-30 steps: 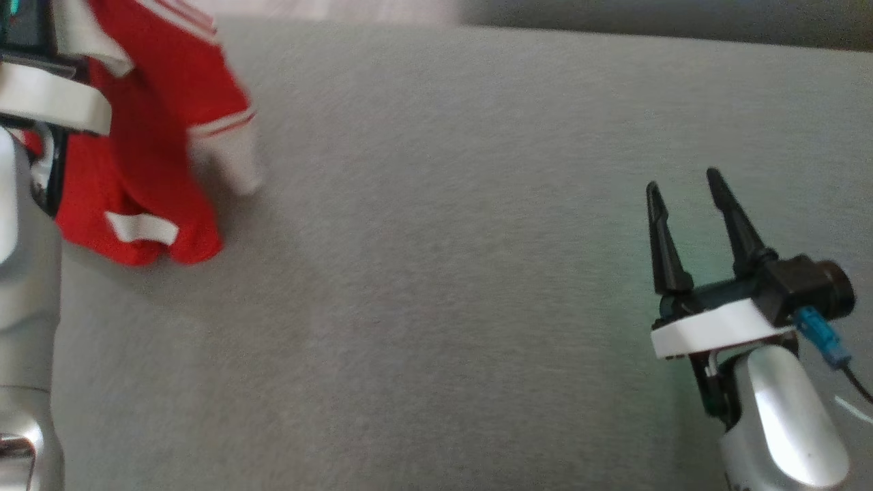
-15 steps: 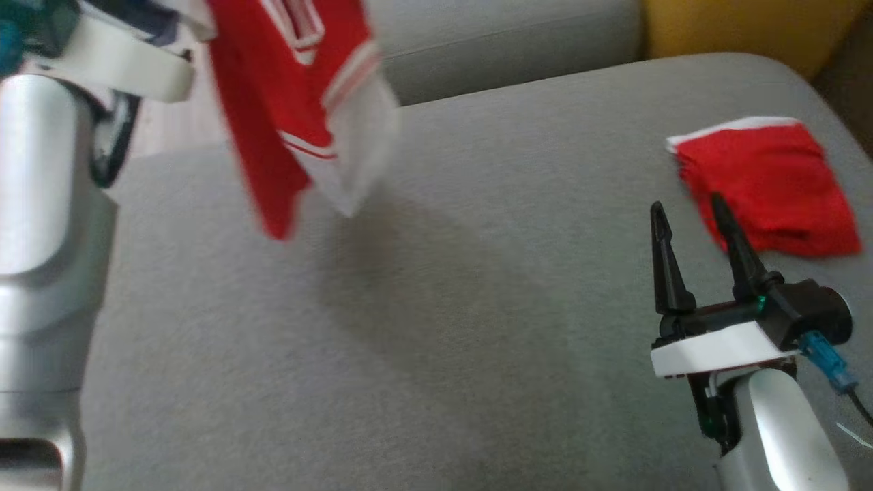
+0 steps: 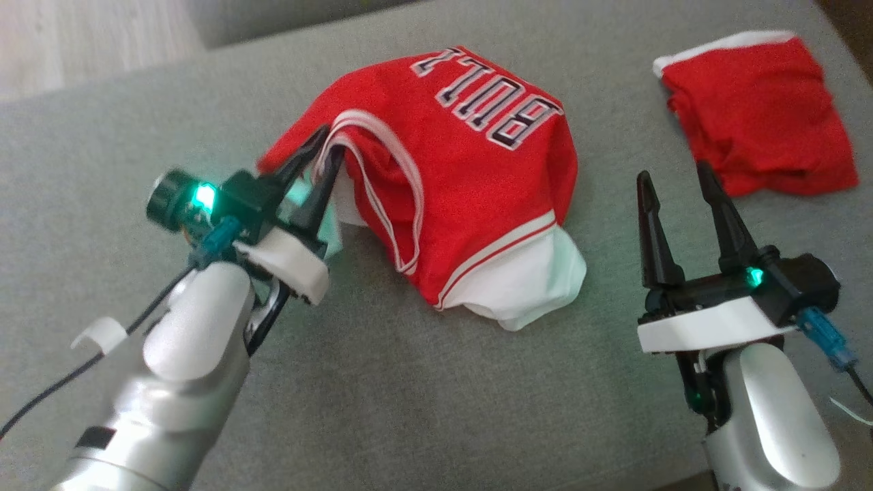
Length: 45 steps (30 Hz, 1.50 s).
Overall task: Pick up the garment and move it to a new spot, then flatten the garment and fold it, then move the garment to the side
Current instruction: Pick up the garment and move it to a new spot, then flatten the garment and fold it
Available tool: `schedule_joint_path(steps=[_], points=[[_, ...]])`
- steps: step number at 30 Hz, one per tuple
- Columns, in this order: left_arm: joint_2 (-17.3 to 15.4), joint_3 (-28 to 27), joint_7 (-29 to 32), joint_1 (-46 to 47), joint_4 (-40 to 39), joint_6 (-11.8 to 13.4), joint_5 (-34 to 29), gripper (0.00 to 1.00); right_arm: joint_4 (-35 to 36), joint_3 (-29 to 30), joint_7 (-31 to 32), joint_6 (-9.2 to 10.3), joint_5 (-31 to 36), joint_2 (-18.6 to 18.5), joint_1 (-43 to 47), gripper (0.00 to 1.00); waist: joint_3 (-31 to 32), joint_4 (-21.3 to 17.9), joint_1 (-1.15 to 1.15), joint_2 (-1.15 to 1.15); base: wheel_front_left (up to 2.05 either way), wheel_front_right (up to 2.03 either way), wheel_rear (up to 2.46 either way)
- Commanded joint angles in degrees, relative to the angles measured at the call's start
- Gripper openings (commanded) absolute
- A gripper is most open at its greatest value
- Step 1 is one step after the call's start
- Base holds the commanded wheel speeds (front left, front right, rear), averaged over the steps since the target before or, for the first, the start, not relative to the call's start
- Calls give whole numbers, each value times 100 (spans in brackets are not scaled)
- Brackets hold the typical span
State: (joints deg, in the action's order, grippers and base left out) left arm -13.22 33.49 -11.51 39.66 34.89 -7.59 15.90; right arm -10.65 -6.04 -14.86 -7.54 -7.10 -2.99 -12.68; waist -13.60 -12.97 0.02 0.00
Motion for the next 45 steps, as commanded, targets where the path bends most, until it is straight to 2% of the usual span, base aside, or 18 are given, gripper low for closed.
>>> schedule_joint_path(steps=[1, 3, 6, 10, 17, 24, 33, 45], points=[[-15, -225, -183, 269, 98, 38, 62, 100, 144, -161, -14, 5, -37, 11, -184, 100, -400, 1, -2, 0, 0, 0, 0], [55, -239, -248, 239, 261, 74, 67, 100, 131, -165, -14, 5, -43, 11, -201, 100, -444, 26, -2, 0, 0, 0, 0], [267, -344, -338, 99, 447, 280, 46, 100, 86, -114, -14, 5, -31, 11, -185, 100, -452, 143, -2, 0, 0, 0, 0], [400, -687, -346, -393, -118, 581, -69, 100, -17, -31, -14, 5, -10, 11, -97, 100, -190, 319, -2, 0, 0, 0, 0], [644, -1505, -348, -1937, -1262, 1064, -175, 100, -195, 91, -14, 5, 17, 11, 303, 100, 676, 619, -2, 0, 0, 0, 0], [883, -2060, -348, -3431, -2459, 1326, -522, 100, -245, -114, -14, 5, -238, 11, 799, 100, 1215, 908, -2, 0, 0, 0, 0], [1025, -2421, -349, -4605, -3100, 1518, -672, 100, -349, -322, -14, 5, -259, 11, 1414, 100, 1627, 1225, -2, 0, 0, 0, 0], [1033, -2446, -349, -4734, -3212, 1572, -602, 100, -432, -456, -14, 5, -225, 11, 1482, 100, 1695, 1348, -2, 0, 0, 0, 0]])
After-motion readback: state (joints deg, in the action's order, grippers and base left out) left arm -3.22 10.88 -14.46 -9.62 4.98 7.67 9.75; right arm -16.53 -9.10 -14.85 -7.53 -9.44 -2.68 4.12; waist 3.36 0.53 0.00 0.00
